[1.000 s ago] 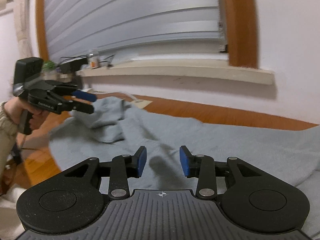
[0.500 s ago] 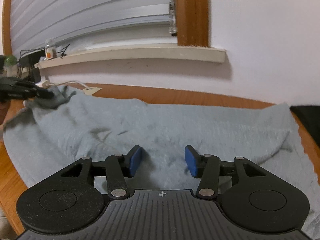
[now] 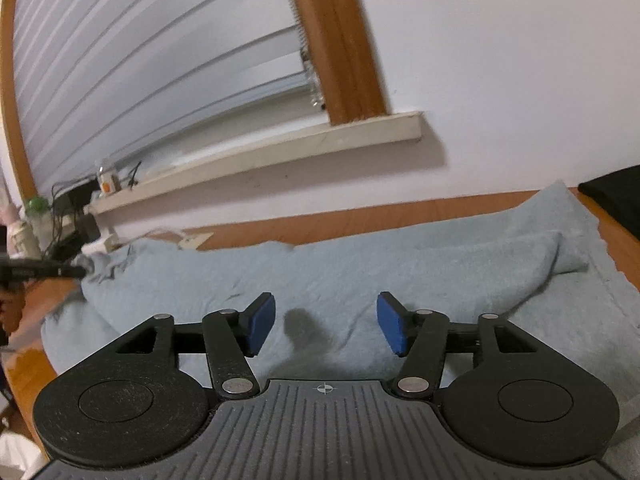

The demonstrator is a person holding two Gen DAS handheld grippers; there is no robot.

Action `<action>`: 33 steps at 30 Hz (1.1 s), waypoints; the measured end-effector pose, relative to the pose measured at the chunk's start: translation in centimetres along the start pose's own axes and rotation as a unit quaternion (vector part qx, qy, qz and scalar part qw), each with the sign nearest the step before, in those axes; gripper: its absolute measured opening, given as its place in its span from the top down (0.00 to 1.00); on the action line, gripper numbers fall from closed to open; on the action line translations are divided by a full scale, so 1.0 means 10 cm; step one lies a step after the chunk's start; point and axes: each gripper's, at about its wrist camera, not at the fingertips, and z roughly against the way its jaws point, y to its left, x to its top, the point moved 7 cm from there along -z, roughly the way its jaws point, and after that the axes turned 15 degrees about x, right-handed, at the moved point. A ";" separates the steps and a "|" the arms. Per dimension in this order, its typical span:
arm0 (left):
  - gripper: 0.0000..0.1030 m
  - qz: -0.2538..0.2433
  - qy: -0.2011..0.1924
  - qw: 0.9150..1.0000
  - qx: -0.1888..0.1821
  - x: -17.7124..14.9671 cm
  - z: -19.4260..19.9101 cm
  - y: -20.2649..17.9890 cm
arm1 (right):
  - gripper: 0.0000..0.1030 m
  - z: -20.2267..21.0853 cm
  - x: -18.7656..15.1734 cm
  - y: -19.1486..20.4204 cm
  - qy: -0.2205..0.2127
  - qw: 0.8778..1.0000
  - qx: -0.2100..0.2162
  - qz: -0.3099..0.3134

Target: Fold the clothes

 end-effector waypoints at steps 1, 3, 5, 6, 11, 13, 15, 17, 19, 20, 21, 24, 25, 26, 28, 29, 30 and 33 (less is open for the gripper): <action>0.51 0.005 -0.003 1.000 0.007 0.04 -0.01 0.02 | 0.43 -0.01 0.00 0.00 0.001 1.000 -0.002 0.000; 0.43 0.002 -0.003 1.000 0.012 0.11 -0.06 0.03 | 0.43 0.01 0.00 -0.01 -0.003 1.000 -0.004 -0.002; 0.41 0.012 0.015 1.000 -0.005 0.13 -0.18 0.03 | 0.42 0.02 0.00 -0.02 -0.006 1.000 -0.003 -0.005; 0.42 0.011 0.018 1.000 -0.002 0.12 -0.22 0.03 | 0.42 0.02 0.00 -0.03 -0.008 1.000 -0.003 -0.006; 0.81 0.004 0.013 1.000 0.011 0.09 -0.36 0.02 | 0.41 0.05 0.01 -0.04 -0.013 1.000 -0.001 -0.008; 0.95 0.000 -0.012 1.000 0.014 0.11 -0.32 0.01 | 0.41 0.06 0.01 -0.04 -0.016 1.000 -0.001 -0.009; 0.95 0.009 -0.017 1.000 0.024 0.16 -0.29 0.06 | 0.40 0.07 0.02 -0.04 -0.019 1.000 -0.001 -0.010; 0.94 0.018 -0.021 0.999 0.033 0.21 -0.26 0.11 | 0.40 0.08 0.02 -0.04 -0.021 1.000 -0.001 -0.009; 0.92 0.026 -0.026 0.998 0.042 0.27 -0.23 0.16 | 0.38 0.08 0.02 -0.04 -0.021 1.000 -0.002 -0.008; 0.83 0.029 -0.026 0.998 0.048 0.28 -0.22 0.18 | 0.36 0.08 0.02 -0.04 -0.021 1.000 -0.002 -0.008; 0.76 0.022 -0.015 0.998 0.057 0.26 -0.25 0.20 | 0.35 0.08 0.02 -0.04 -0.020 1.000 -0.002 -0.008; 0.28 0.016 -0.009 0.998 0.062 0.21 -0.25 0.21 | 0.34 0.06 0.01 -0.03 -0.015 1.000 -0.001 -0.008; 0.25 0.008 -0.011 0.998 0.059 0.22 -0.25 0.16 | 0.34 0.06 0.01 -0.03 -0.013 1.000 -0.001 -0.008; 0.25 0.000 -0.012 0.998 0.057 0.23 -0.25 0.11 | 0.34 0.05 0.01 -0.02 -0.012 1.000 -0.001 -0.008; 0.24 -0.017 -0.015 0.998 0.053 0.25 -0.25 0.01 | 0.34 0.05 0.01 -0.01 -0.013 1.000 -0.002 -0.007; 0.24 -0.026 -0.016 0.998 0.051 0.26 -0.25 -0.05 | 0.34 0.05 0.01 -0.01 -0.013 1.000 -0.002 -0.007; 0.24 -0.045 -0.016 0.997 0.053 0.27 -0.26 -0.13 | 0.34 0.05 0.01 -0.01 -0.014 1.000 -0.002 -0.007; 0.24 -0.098 -0.010 0.993 0.063 0.26 -0.32 -0.32 | 0.34 0.05 0.00 -0.01 -0.015 1.000 -0.003 -0.008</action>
